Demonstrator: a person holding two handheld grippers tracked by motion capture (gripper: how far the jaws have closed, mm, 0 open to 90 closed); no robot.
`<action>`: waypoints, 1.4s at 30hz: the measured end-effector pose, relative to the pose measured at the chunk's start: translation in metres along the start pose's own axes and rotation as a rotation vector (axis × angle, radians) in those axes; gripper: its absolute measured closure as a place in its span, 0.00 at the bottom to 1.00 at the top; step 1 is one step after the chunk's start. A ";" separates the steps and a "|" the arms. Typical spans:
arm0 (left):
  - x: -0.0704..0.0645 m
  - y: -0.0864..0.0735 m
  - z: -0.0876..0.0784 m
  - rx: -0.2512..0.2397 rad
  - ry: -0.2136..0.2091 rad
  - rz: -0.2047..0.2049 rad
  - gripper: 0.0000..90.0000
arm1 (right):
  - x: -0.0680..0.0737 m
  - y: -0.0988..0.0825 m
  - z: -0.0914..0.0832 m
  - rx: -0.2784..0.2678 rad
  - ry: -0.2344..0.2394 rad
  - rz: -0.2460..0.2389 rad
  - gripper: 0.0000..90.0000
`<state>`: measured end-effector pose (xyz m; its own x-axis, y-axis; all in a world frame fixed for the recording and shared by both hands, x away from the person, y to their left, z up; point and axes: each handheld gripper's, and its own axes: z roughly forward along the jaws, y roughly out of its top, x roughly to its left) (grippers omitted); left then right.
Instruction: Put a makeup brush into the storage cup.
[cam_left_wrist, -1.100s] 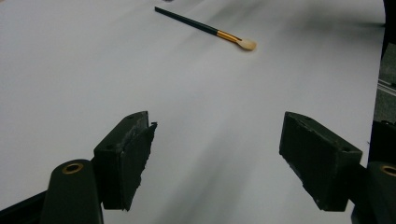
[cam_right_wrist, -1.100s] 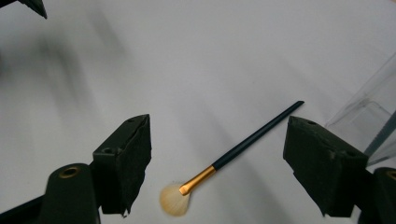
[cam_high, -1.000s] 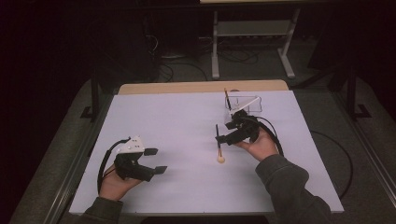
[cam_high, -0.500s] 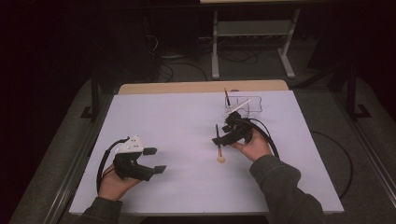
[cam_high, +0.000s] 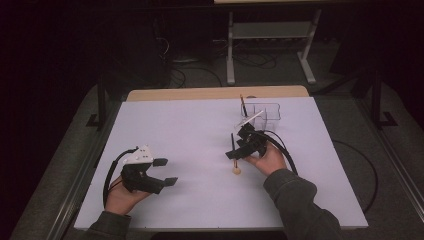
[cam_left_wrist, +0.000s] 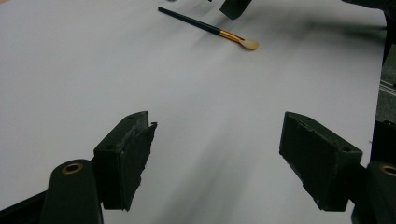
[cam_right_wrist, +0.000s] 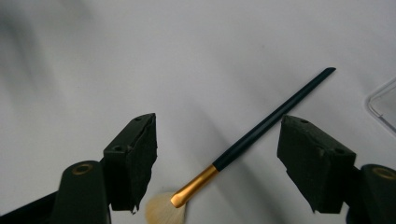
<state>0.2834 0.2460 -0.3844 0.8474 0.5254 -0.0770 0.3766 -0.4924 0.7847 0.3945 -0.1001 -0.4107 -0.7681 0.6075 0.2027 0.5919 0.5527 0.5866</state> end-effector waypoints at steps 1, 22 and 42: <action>0.000 0.000 0.000 -0.001 0.000 0.000 0.27 | 0.001 0.000 0.000 0.003 -0.002 0.004 0.32; 0.000 0.000 0.001 0.005 -0.003 0.003 0.27 | -0.006 -0.009 0.012 0.065 -0.057 0.030 0.53; 0.000 0.000 0.000 0.007 -0.001 0.005 0.27 | -0.002 -0.010 0.017 0.111 -0.143 -0.017 0.82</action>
<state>0.2837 0.2459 -0.3847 0.8496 0.5223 -0.0730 0.3747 -0.5003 0.7806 0.3941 -0.0969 -0.4302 -0.7405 0.6678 0.0752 0.6085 0.6187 0.4970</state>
